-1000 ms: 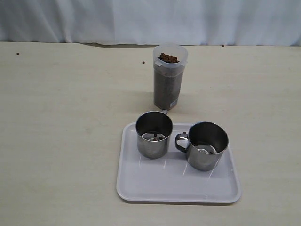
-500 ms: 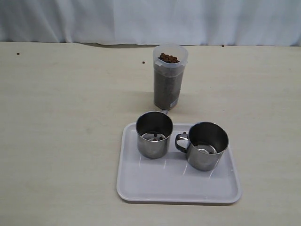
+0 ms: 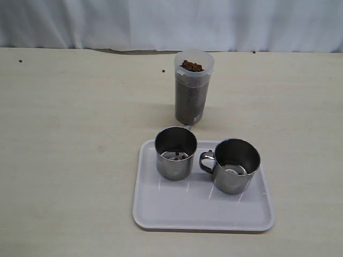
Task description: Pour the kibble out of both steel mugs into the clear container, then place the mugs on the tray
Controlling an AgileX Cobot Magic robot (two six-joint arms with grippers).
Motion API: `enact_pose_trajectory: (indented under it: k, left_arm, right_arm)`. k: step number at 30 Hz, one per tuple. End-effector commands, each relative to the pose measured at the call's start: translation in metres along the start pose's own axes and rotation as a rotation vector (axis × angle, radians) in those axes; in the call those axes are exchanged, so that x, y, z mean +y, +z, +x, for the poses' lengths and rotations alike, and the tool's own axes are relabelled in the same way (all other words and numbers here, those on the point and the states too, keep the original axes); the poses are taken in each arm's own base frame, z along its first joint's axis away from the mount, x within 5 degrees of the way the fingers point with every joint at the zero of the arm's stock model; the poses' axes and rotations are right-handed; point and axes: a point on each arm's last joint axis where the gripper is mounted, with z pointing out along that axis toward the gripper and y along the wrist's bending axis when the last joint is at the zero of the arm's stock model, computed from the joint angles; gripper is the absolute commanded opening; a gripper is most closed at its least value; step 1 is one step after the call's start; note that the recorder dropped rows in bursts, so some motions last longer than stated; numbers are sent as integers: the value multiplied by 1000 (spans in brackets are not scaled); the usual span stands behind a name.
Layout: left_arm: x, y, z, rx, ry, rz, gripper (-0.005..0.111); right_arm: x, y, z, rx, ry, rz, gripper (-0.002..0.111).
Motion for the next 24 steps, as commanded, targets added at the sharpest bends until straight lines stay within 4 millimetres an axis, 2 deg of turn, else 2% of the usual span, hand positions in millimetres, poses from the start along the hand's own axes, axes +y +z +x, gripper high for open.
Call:
enact_pose_trajectory:
  k: [1,4,6,9,11,14,24]
  left_arm:
    - [-7,-1,-1,-18,-11,82,0]
    - [-17,-2,-1,-38,19,196,0]
    - [-19,-2,0,-48,127,231,0]
    - [-19,-2,5,-40,493,226,0]
    - [-18,-2,5,-52,601,218,0]
    - [-17,-1,2,-89,658,171,0]
    - [-17,-1,0,-109,659,166,0]
  right_arm:
    - [0,0,0,-8,3,1,5]
    - [0,0,0,-8,3,1,5]
    - [0,0,0,-8,3,1,5]
    - [0,0,0,-8,3,1,5]
    - [0,0,0,-8,3,1,5]
    - [0,0,0,-8,3,1,5]
    - [0,0,0,-8,3,1,5]
